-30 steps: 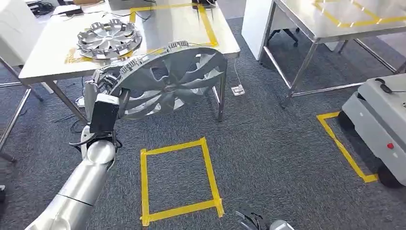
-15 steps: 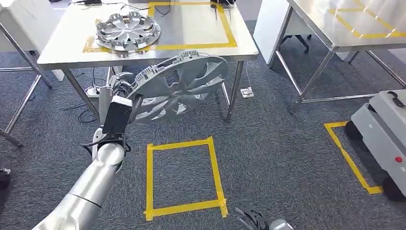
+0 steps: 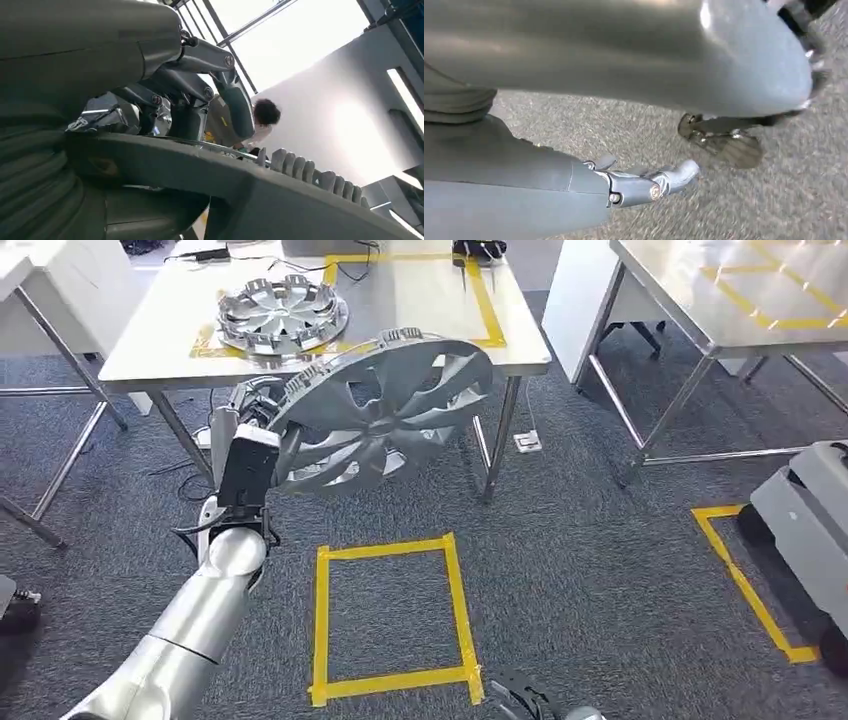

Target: Take the parts from the cabinet and place them on the table.

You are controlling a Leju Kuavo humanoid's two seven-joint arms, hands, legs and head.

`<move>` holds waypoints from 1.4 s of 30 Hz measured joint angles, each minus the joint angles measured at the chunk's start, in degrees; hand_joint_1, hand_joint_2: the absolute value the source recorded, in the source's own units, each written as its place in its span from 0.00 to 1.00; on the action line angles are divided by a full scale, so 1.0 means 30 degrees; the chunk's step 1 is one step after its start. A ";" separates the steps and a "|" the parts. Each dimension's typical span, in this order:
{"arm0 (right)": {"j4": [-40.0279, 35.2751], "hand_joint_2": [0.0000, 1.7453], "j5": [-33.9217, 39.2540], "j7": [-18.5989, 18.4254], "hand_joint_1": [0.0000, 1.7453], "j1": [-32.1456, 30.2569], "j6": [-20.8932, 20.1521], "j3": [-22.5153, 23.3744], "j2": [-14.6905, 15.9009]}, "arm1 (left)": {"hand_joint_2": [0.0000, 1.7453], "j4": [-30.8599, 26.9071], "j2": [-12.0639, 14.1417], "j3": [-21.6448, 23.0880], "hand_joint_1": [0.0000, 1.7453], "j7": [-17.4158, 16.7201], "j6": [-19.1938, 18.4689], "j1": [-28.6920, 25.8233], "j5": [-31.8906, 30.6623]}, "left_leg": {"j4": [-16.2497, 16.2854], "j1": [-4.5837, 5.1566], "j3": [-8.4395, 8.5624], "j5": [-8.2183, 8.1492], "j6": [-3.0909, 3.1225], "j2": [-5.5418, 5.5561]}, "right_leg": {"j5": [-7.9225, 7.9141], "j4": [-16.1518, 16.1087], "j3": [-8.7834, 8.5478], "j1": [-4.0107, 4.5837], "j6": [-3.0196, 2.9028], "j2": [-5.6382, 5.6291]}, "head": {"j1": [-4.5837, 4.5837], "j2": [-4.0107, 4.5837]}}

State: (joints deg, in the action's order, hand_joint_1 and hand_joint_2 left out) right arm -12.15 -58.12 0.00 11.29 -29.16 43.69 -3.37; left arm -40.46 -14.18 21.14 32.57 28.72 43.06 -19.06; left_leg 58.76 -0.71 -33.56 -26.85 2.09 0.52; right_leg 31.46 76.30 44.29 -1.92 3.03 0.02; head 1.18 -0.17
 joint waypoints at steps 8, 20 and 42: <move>0.0052 0.00 0.0117 0.0101 0.00 -0.0205 0.0007 0.0146 -0.0029 | 1.00 -0.0007 -0.0154 0.0015 1.00 -0.0074 0.0029 -0.0048 -0.0283 | 0.0302 -0.0283 0.0386 -0.0858 -0.1406 0.0326 | -0.2960 -0.5421 -0.1421 -0.0234 -0.0416 -0.0045 | -0.0022 0.0000; 0.0044 0.00 0.0117 0.0255 0.00 -0.0212 0.0007 0.0153 -0.0007 | 1.00 0.0073 -0.0059 0.0029 1.00 0.0000 0.0051 -0.0074 -0.0321 | 0.0705 0.0325 -0.1862 0.1343 -0.0612 -0.0178 | -0.1745 -0.5471 -0.3096 0.0287 -0.1205 -0.0154 | 0.0029 0.0000; 0.0036 0.00 0.0146 0.0299 0.00 -0.0147 0.0015 0.0291 0.0000 | 1.00 0.0321 -0.0168 0.0670 1.00 -0.0139 0.3481 0.0092 -0.3386 | 0.0370 0.0313 -0.1491 0.1010 -0.0466 0.0004 | -0.1658 -0.5904 -0.3343 0.0425 -0.0769 -0.0047 | 0.0022 0.0000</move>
State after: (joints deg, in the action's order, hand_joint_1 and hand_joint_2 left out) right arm -12.04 -57.68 0.90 10.85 -29.11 44.57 -3.37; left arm -39.50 -14.69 23.15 32.15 39.16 43.33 -29.22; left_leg 59.88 0.23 -38.03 -23.82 0.69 0.53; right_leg 26.48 58.59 34.26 -0.65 0.72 -0.12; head 1.25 -0.17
